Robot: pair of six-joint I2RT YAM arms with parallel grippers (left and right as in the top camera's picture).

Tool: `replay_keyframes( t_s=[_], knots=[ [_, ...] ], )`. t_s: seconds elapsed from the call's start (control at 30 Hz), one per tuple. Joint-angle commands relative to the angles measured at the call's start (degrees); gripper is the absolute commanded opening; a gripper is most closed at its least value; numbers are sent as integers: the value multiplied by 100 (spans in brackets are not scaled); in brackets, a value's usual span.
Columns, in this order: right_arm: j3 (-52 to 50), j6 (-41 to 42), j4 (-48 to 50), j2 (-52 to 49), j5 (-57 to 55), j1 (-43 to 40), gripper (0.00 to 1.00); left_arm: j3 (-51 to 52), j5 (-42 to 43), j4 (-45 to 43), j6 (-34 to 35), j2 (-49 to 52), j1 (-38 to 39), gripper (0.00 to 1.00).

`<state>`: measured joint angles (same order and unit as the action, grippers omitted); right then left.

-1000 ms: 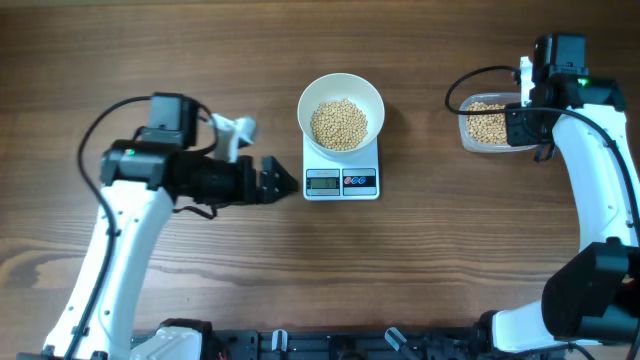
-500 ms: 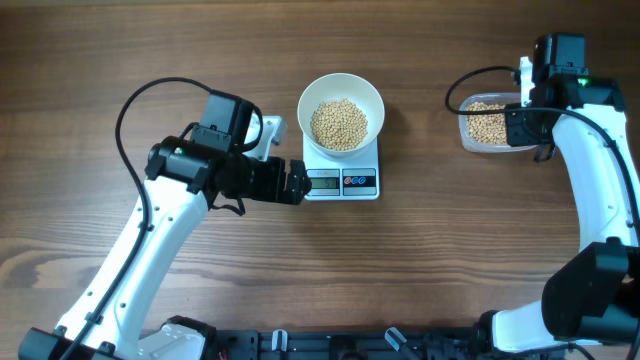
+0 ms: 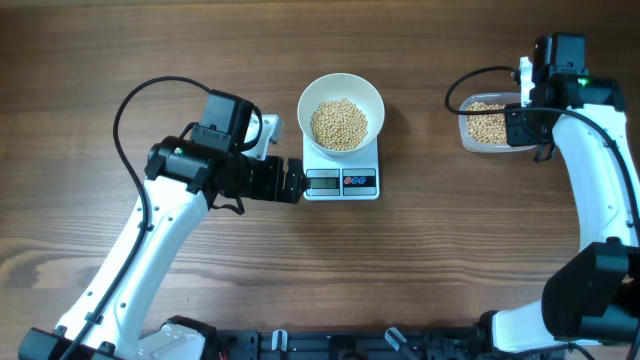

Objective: Scoop item into bowl and weigh 150g on scale
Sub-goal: 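Move the left gripper toward the scale display, then lower the scoop into the soybean tub with the right gripper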

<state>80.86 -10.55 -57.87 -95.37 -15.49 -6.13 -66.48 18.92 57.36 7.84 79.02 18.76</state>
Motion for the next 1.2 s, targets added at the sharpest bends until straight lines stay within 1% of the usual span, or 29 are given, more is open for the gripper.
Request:
replay_keyframes(
  t_s=[0.0, 0.33, 0.57, 0.73, 0.93, 1.17],
  knots=[
    [-37, 59, -9, 11, 15, 7, 4, 15, 72, -17, 13, 28, 24, 100],
    [-37, 20, -9, 11, 15, 7, 4, 15, 72, -33, 13, 28, 24, 100],
    [-37, 17, -11, 11, 15, 7, 4, 15, 79, -243, 11, 28, 24, 100],
    [-37, 20, -11, 11, 15, 7, 4, 15, 356, -240, -11, 28, 24, 100],
    [-37, 24, -74, 11, 20, 7, 4, 15, 354, -236, -9, 28, 24, 100],
    [-37, 66, -149, 11, 361, 9, 4, 15, 354, -234, -7, 28, 24, 100]
  ],
)
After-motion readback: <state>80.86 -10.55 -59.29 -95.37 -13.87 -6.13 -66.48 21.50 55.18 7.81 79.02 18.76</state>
